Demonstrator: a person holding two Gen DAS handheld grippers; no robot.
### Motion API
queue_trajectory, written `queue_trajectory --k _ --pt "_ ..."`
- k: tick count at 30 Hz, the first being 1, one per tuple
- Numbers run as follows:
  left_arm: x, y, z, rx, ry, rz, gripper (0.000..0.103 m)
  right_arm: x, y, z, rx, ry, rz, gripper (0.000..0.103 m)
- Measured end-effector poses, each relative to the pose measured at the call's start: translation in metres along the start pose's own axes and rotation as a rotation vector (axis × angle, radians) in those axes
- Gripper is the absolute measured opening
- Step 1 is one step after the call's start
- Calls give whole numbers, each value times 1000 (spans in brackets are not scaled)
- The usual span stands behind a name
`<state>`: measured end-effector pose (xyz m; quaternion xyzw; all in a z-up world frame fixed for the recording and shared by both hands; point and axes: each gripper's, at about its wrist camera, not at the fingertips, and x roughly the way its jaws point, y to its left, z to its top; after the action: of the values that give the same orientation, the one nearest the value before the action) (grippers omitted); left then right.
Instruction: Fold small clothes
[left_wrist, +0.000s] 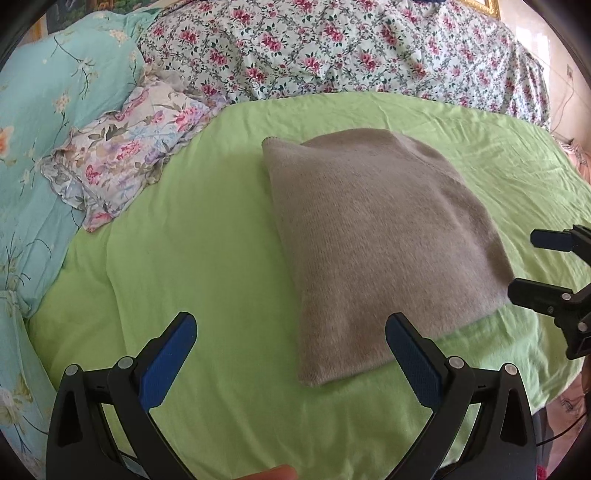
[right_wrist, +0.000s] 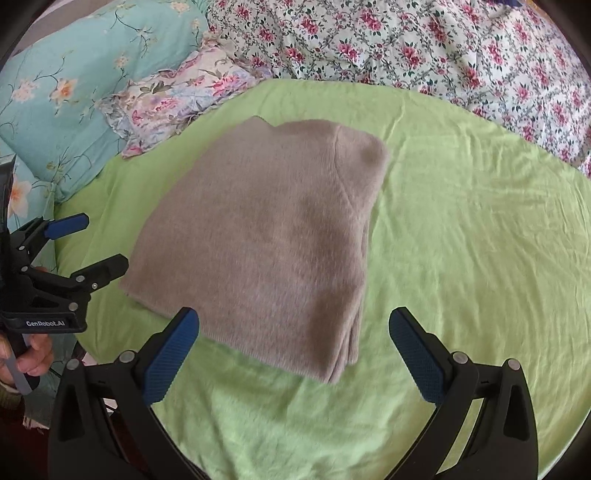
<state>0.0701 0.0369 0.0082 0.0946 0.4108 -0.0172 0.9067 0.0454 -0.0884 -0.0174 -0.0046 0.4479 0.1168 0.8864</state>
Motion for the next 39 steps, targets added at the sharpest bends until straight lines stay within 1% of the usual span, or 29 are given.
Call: queue_trajectory --k 5,10,24,39 --pt "5 1 15 0 -9 22 102 3 1 17 -20 -8 -15 103" --pt "8 3 26 -15 -11 23 102 7 -1 29 -19 -9 -15 103" --pt "13 6 35 -54 -9 11 102 19 1 32 5 19 -9 103" --pt "12 2 34 -43 -22 14 102 19 -2 35 27 12 -9 103"
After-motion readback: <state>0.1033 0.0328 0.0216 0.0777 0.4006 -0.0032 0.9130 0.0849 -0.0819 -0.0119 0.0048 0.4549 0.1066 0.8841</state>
